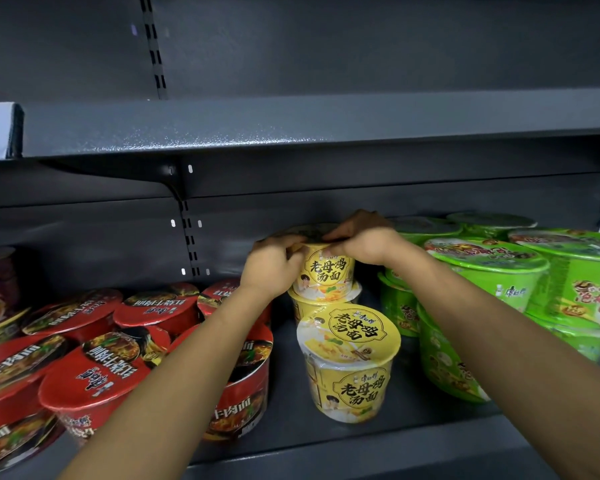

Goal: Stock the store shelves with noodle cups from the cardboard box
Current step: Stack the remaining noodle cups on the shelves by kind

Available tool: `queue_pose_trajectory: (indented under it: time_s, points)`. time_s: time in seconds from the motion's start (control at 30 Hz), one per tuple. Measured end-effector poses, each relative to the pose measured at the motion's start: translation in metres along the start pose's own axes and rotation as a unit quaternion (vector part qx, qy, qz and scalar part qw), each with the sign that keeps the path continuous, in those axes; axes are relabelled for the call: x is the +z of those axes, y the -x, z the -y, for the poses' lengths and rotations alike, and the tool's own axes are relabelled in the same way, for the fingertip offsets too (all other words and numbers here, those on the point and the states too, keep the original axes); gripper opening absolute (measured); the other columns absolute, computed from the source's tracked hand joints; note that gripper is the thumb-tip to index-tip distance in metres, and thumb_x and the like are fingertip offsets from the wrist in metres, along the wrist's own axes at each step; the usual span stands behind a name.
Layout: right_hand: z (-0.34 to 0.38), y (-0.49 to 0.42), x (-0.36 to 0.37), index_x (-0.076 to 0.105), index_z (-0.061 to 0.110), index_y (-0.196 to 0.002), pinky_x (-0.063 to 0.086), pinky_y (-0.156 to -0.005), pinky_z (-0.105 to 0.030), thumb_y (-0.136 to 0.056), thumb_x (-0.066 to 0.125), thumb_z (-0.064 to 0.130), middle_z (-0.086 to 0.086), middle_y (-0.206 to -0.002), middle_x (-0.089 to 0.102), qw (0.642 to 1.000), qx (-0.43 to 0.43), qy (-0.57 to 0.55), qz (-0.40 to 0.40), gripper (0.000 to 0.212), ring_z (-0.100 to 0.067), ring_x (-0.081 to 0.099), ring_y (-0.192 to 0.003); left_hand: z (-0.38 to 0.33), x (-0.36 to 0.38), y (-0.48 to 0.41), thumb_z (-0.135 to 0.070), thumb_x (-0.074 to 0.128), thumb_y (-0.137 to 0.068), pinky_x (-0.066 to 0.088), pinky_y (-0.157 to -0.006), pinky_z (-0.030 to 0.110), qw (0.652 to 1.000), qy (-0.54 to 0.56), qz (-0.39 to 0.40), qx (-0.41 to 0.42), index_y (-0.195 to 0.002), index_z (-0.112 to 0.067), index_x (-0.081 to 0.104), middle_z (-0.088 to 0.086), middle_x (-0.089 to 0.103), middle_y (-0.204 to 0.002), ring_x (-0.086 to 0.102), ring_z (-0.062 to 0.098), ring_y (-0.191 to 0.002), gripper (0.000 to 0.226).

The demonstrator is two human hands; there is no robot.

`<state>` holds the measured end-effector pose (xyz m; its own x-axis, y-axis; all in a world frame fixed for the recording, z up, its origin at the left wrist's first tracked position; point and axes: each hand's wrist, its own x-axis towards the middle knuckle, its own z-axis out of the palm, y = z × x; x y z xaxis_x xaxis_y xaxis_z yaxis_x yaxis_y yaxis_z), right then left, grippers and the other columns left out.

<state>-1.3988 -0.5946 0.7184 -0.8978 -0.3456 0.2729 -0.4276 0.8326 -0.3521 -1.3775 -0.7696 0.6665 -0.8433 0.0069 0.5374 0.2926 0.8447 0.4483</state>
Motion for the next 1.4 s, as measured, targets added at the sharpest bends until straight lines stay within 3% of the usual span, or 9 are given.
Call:
queue_pose_trajectory:
  time_s: [0.37, 0.5, 0.6, 0.8, 0.9, 0.97, 1.1, 1.23, 1.4]
  points:
    - [-0.003, 0.019, 0.023, 0.069, 0.021, -0.116, 0.031, -0.078, -0.006, -0.077, 0.076, 0.036, 0.004, -0.123, 0.064, 0.984, 0.025, -0.155, -0.089, 0.042, -0.011, 0.055, -0.113, -0.012, -0.009, 0.014, -0.016, 0.037, -0.073, 0.045, -0.1, 0.039, 0.997, 0.003, 0.046, -0.059, -0.133, -0.03, 0.054, 0.008, 0.058, -0.132, 0.052, 0.032, -0.12, 0.063]
    - [-0.004, 0.025, 0.021, 0.07, 0.019, -0.086, 0.033, -0.055, -0.001, -0.079, 0.075, 0.029, 0.011, -0.085, 0.058, 0.98, 0.039, -0.17, -0.091, 0.013, -0.007, 0.052, -0.084, -0.016, -0.015, 0.017, -0.019, 0.033, -0.066, 0.043, -0.103, 0.039, 0.996, 0.006, 0.062, -0.069, -0.135, -0.032, 0.051, 0.006, 0.055, -0.136, 0.049, 0.031, -0.124, 0.072]
    - [0.001, 0.029, 0.019, 0.036, 0.032, -0.054, 0.032, -0.046, -0.001, -0.084, 0.071, 0.023, 0.016, -0.059, 0.035, 0.981, 0.028, -0.174, -0.078, 0.047, 0.002, 0.034, -0.056, -0.016, -0.015, 0.018, -0.008, 0.041, -0.078, 0.043, -0.102, 0.039, 0.995, 0.002, 0.066, -0.074, -0.137, -0.032, 0.048, 0.006, 0.054, -0.137, 0.048, 0.032, -0.125, 0.065]
    - [-0.003, 0.03, 0.023, 0.034, 0.028, -0.052, 0.033, -0.044, -0.004, -0.09, 0.064, 0.023, 0.014, -0.055, 0.033, 0.985, 0.026, -0.153, -0.077, 0.048, 0.002, 0.03, -0.052, -0.019, -0.014, 0.021, -0.002, 0.043, -0.079, 0.044, -0.101, 0.042, 0.994, -0.008, 0.077, -0.076, -0.143, -0.032, 0.039, 0.011, 0.054, -0.136, 0.048, 0.036, -0.123, 0.07]
    - [-0.002, 0.032, 0.025, 0.071, 0.016, -0.095, 0.037, -0.051, -0.009, -0.095, 0.057, 0.025, -0.003, -0.075, 0.062, 0.987, 0.028, -0.137, -0.075, 0.017, -0.011, 0.053, -0.061, -0.021, -0.015, 0.025, 0.0, 0.042, -0.081, 0.041, -0.105, 0.039, 0.993, -0.003, 0.085, -0.077, -0.146, -0.028, 0.034, 0.013, 0.048, -0.141, 0.044, 0.036, -0.128, 0.071]
    - [-0.004, 0.034, 0.026, 0.057, 0.026, -0.13, 0.05, -0.069, -0.023, -0.098, 0.048, 0.017, -0.009, -0.106, 0.068, 0.988, 0.021, -0.139, -0.065, 0.034, -0.022, 0.064, -0.079, -0.022, -0.018, 0.028, 0.001, 0.041, -0.083, 0.039, -0.106, 0.036, 0.993, 0.007, 0.095, -0.074, -0.148, -0.025, 0.029, 0.014, 0.045, -0.144, 0.042, 0.035, -0.13, 0.072]
    - [-0.006, 0.045, 0.021, 0.055, 0.029, -0.131, 0.05, -0.057, -0.022, -0.097, 0.046, 0.007, -0.006, -0.113, 0.067, 0.979, 0.02, -0.154, -0.131, 0.041, -0.023, 0.059, -0.061, -0.022, -0.027, 0.033, 0.001, 0.043, -0.084, 0.038, -0.104, 0.034, 0.994, 0.02, 0.075, -0.074, -0.15, -0.022, 0.023, 0.015, 0.045, -0.143, 0.044, 0.034, -0.128, 0.073]
    - [-0.003, 0.05, 0.019, 0.063, 0.018, -0.124, 0.029, -0.042, -0.005, -0.095, 0.051, 0.011, 0.009, -0.067, 0.057, 0.971, 0.032, -0.143, -0.188, 0.032, -0.004, 0.043, -0.049, -0.021, -0.033, 0.037, -0.008, 0.048, -0.086, 0.046, -0.095, 0.034, 0.996, 0.027, 0.049, -0.067, -0.147, -0.027, 0.034, 0.012, 0.058, -0.13, 0.057, 0.03, -0.108, 0.066]
    - [0.028, 0.059, 0.02, 0.056, 0.019, -0.131, 0.042, -0.095, -0.028, -0.094, 0.056, 0.026, -0.006, -0.119, 0.065, 0.983, 0.018, -0.128, -0.13, 0.038, -0.022, 0.055, -0.115, -0.029, -0.047, 0.047, -0.02, 0.052, -0.093, 0.036, -0.103, 0.028, 0.998, 0.029, 0.011, -0.052, -0.14, -0.024, 0.046, 0.001, 0.053, -0.138, 0.045, 0.024, -0.129, 0.048]
